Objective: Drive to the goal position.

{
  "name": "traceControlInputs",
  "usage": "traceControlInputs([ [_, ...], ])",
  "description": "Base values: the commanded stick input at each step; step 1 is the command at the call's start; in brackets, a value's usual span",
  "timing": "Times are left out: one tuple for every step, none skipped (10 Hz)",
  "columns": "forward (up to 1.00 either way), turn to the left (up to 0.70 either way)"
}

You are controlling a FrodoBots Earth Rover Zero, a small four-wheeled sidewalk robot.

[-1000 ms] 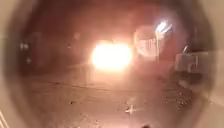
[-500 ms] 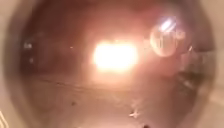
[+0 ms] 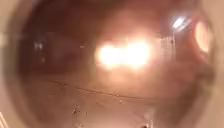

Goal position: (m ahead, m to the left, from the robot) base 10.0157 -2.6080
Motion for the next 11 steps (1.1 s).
traceControlInputs([
  [0.70, 0.35],
  [0.70, 0.35],
  [0.62, 0.31],
  [0.29, 0.14],
  [-0.02, 0.00],
  [-0.20, 0.00],
  [0.00, 0.00],
  [0.00, 0.00],
  [0.00, 0.00],
  [0.00, 0.00],
  [0.00, 0.00],
])
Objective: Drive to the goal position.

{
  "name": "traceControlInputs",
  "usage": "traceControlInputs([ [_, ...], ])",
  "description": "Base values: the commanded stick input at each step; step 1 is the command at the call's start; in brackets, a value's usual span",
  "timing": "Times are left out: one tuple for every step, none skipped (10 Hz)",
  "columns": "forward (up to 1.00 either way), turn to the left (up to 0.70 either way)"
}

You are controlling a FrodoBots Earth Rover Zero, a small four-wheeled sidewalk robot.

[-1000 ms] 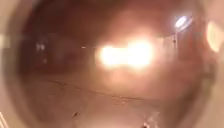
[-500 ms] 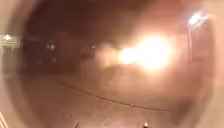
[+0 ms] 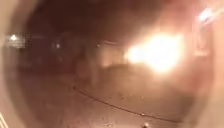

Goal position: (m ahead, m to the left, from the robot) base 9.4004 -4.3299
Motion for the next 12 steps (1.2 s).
traceControlInputs([
  [0.00, 0.00],
  [0.00, 0.00],
  [0.00, 0.00],
  [0.00, 0.00],
  [0.30, 0.00],
  [0.52, 0.00],
  [0.62, 0.00],
  [0.70, 0.03],
  [0.70, 0.21],
  [0.70, 0.35],
  [0.70, 0.35],
  [0.70, 0.35],
])
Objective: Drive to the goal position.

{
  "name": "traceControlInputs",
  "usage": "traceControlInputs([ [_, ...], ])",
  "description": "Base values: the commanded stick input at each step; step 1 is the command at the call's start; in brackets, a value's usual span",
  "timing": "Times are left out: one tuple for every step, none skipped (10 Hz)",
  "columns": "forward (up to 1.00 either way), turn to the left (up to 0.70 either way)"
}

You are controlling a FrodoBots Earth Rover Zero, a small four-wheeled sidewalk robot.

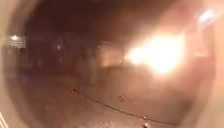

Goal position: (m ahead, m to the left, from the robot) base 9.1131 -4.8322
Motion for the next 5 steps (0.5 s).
traceControlInputs([
  [0.70, 0.35],
  [0.70, 0.35],
  [0.70, 0.35],
  [0.70, 0.35],
  [0.70, 0.35],
])
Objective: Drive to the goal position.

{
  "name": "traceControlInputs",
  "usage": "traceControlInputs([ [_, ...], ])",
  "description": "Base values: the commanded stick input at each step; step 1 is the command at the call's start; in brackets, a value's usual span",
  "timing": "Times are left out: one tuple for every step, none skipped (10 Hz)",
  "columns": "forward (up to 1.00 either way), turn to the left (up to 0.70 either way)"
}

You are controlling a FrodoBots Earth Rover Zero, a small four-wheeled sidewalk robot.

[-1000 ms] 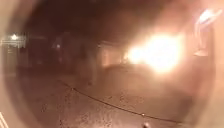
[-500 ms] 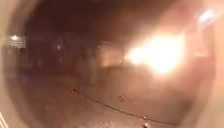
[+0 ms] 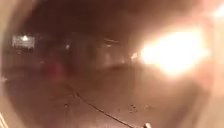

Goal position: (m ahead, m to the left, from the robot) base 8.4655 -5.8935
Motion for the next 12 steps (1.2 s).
traceControlInputs([
  [0.70, 0.35],
  [0.70, 0.35],
  [0.70, 0.35],
  [0.70, 0.35],
  [0.70, 0.35],
  [0.70, 0.35],
  [0.70, 0.35],
  [0.69, 0.34],
  [0.34, 0.17],
  [0.00, 0.00],
  [-0.01, 0.00],
  [-0.40, 0.00],
])
